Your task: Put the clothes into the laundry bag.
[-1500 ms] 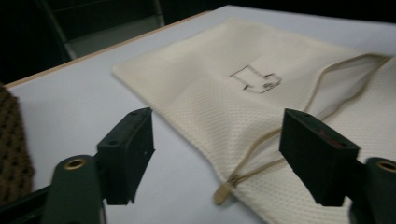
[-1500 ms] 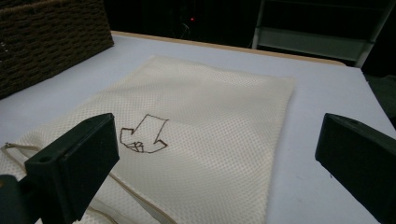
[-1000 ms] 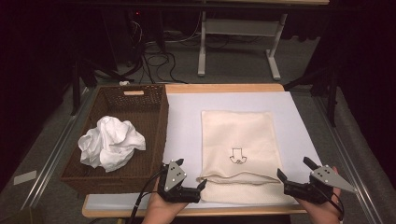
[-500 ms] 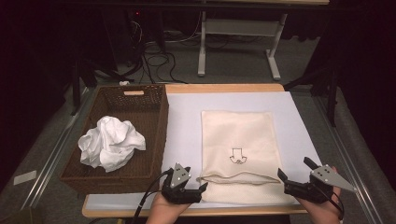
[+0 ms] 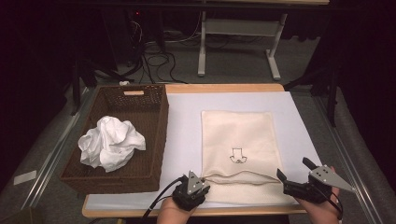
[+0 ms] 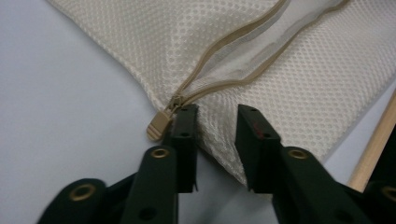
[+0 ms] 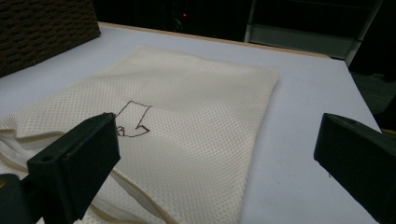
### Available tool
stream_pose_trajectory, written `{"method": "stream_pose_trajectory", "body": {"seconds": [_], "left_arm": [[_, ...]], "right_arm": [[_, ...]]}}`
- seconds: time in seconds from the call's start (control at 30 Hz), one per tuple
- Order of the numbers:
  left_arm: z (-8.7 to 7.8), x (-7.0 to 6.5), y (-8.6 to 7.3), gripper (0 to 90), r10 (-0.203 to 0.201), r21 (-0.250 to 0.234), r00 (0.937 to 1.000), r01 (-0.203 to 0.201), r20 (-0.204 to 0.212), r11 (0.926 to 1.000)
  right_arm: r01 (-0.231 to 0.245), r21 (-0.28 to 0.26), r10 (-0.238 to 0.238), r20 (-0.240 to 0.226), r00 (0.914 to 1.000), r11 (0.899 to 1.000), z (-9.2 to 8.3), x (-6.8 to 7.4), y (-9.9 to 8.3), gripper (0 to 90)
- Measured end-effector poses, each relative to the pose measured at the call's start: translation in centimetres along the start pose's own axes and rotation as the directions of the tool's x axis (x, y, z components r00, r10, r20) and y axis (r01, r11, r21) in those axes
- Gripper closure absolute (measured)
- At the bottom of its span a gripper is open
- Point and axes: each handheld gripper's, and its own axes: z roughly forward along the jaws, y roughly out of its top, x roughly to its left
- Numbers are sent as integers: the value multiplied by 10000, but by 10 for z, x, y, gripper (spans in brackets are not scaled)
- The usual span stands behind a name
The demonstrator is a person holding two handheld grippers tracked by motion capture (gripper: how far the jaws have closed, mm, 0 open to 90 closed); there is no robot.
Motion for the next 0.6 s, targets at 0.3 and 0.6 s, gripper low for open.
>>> {"method": "stream_pose_trajectory", "body": {"seconds": [0.3,0.6], "left_arm": [[-4,16,5,868,-414,-59,9990,413,-152,9991],[-8,46,5,876,-1645,-172,9864,1644,-39,9862]], "right_arm": [[-5,2,5,-27,10000,10000,0,0,-1,10],[100,35,-99,-127,9999,9999,1,1,-1,17]]}}
